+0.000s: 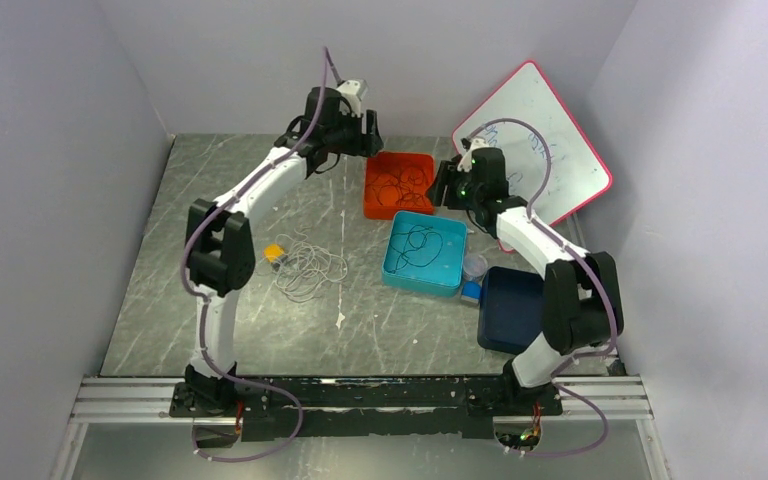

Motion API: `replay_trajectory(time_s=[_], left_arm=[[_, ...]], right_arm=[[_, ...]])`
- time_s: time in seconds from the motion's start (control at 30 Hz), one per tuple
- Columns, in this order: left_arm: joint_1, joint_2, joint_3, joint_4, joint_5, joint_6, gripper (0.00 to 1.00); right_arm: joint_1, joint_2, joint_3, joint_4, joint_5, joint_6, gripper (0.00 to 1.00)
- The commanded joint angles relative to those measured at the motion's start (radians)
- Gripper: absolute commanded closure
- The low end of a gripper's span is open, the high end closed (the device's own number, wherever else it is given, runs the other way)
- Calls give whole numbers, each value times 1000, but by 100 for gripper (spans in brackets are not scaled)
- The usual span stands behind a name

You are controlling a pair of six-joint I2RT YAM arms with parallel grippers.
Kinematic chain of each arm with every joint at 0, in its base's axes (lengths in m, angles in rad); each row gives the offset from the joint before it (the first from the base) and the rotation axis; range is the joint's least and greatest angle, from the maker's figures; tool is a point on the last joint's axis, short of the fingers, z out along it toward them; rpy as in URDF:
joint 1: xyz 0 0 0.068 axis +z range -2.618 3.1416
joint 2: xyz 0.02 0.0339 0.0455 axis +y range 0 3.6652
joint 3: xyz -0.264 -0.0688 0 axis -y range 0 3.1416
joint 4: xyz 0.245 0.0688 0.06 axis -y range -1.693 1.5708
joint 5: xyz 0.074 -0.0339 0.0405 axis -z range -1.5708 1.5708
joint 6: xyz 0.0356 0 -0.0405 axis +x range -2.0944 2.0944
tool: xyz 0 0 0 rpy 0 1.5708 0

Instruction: Untangle the cables

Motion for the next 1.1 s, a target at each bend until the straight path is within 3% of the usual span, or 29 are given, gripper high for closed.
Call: replay_trajectory(time_s=[0.0,0.33,0.47,0.67,0.93,1.07], left_arm=[[11,-131,-116,52,-22,14,26],[27,-398,-446,69,-80,63,29],[45,-474,-575,88,-106,71,29],[45,-495,-586,76,-118,93,30],[47,-498,-584,71,-120,108,31],[47,-500,-587,72,-129,108,31]], right_arm=[[-5,64,81,16,-59,-24,43],[0,301,322,-69,-103,-59,63],[22,400,436,-129,-62,-87,65],[54,545,597,-241,31,-134,71],[77,634,685,-318,99,-154,73],[78,687,739,-320,107,-149,83]])
